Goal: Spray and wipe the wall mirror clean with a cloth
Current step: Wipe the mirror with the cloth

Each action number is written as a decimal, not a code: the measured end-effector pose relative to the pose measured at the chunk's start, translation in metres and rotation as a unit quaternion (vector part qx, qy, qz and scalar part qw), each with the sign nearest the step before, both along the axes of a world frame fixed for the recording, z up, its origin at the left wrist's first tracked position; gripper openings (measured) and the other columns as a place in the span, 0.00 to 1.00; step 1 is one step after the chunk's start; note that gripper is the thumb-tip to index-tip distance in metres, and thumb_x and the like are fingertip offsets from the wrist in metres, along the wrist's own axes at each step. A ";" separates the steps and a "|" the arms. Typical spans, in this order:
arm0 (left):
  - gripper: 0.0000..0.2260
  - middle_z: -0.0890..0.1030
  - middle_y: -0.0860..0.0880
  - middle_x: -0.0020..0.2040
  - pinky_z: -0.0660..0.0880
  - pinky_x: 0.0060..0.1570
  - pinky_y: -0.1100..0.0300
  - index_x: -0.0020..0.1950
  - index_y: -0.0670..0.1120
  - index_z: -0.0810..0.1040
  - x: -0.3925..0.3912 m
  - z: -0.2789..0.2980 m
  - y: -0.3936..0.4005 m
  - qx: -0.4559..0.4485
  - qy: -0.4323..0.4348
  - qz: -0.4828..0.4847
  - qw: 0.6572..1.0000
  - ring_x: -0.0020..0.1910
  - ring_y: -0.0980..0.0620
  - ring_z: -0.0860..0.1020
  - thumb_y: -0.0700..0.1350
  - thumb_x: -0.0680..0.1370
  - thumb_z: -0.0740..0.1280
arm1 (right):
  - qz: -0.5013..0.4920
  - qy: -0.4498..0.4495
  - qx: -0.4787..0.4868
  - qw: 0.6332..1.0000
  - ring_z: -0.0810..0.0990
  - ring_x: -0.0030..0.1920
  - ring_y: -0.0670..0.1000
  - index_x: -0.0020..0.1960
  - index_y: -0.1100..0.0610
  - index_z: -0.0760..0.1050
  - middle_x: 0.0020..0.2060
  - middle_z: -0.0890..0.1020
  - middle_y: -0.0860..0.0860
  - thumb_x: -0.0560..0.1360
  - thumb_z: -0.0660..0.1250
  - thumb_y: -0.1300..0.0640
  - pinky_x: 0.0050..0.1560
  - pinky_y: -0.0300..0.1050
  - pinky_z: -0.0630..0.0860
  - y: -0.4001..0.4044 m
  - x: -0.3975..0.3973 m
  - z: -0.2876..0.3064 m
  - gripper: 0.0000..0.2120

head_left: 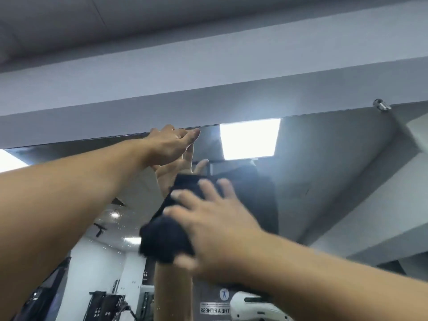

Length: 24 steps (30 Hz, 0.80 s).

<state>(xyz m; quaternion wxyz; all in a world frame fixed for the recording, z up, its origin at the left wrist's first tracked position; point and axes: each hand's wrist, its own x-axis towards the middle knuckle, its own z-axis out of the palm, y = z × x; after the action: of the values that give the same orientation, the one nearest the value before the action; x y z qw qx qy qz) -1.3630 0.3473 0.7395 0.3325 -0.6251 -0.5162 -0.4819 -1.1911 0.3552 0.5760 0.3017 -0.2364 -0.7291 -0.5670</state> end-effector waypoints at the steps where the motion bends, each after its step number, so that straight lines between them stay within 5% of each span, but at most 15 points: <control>1: 0.34 0.73 0.45 0.66 0.73 0.66 0.34 0.65 0.63 0.77 0.000 0.000 0.000 0.000 -0.006 -0.003 1.000 0.71 0.36 0.69 0.78 0.75 0.44 | -0.003 -0.035 0.014 0.999 0.66 0.68 0.62 0.70 0.47 0.70 0.70 0.70 0.49 0.72 0.64 0.34 0.68 0.68 0.60 0.004 -0.008 -0.016 0.30; 4: 0.38 0.68 0.45 0.76 0.67 0.72 0.34 0.78 0.61 0.67 0.005 -0.005 -0.002 -0.004 -0.014 0.008 1.000 0.77 0.36 0.63 0.78 0.75 0.42 | -0.014 -0.101 0.070 0.992 0.72 0.64 0.62 0.67 0.43 0.73 0.67 0.73 0.46 0.78 0.56 0.40 0.64 0.64 0.68 0.017 -0.026 -0.044 0.20; 7: 0.54 0.65 0.45 0.79 0.61 0.76 0.35 0.80 0.62 0.63 0.002 -0.003 0.005 0.016 0.014 0.033 0.999 0.78 0.35 0.61 0.86 0.62 0.35 | 0.024 -0.108 0.026 0.994 0.69 0.64 0.59 0.69 0.46 0.72 0.69 0.71 0.46 0.74 0.64 0.33 0.63 0.62 0.65 0.015 -0.031 -0.034 0.28; 11: 0.31 0.71 0.42 0.72 0.66 0.71 0.37 0.72 0.61 0.73 -0.001 0.007 0.006 0.022 0.012 0.028 0.999 0.73 0.35 0.65 0.73 0.80 0.43 | 0.017 -0.005 0.026 1.000 0.67 0.67 0.57 0.72 0.45 0.69 0.70 0.70 0.47 0.72 0.65 0.32 0.67 0.63 0.62 0.007 -0.034 0.017 0.32; 15: 0.23 0.80 0.44 0.62 0.73 0.62 0.48 0.59 0.54 0.79 -0.019 0.015 -0.003 0.050 0.062 -0.037 0.996 0.63 0.40 0.75 0.66 0.85 0.50 | 0.000 0.147 0.007 0.989 0.65 0.70 0.57 0.75 0.44 0.65 0.72 0.68 0.47 0.73 0.61 0.33 0.70 0.63 0.61 0.003 -0.031 0.087 0.33; 19: 0.26 0.81 0.45 0.52 0.75 0.56 0.51 0.51 0.47 0.81 -0.055 0.008 -0.010 0.087 0.098 -0.071 0.989 0.54 0.43 0.79 0.65 0.84 0.53 | -0.006 0.287 0.007 0.958 0.63 0.72 0.59 0.75 0.46 0.66 0.73 0.68 0.49 0.75 0.61 0.34 0.70 0.64 0.58 0.001 -0.033 0.140 0.31; 24: 0.32 0.81 0.48 0.58 0.72 0.64 0.48 0.55 0.46 0.78 -0.096 -0.008 -0.010 0.033 0.091 -0.062 0.993 0.58 0.47 0.78 0.71 0.80 0.48 | -0.043 0.384 -0.006 0.922 0.62 0.72 0.64 0.73 0.50 0.66 0.72 0.69 0.53 0.77 0.58 0.36 0.69 0.68 0.57 0.002 -0.043 0.172 0.30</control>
<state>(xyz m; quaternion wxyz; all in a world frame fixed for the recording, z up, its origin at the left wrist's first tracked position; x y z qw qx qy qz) -1.4586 0.3377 0.7317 0.3682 -0.6857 -0.4280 -0.4594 -1.2339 0.3570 0.7480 0.5328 -0.4687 -0.5496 -0.4409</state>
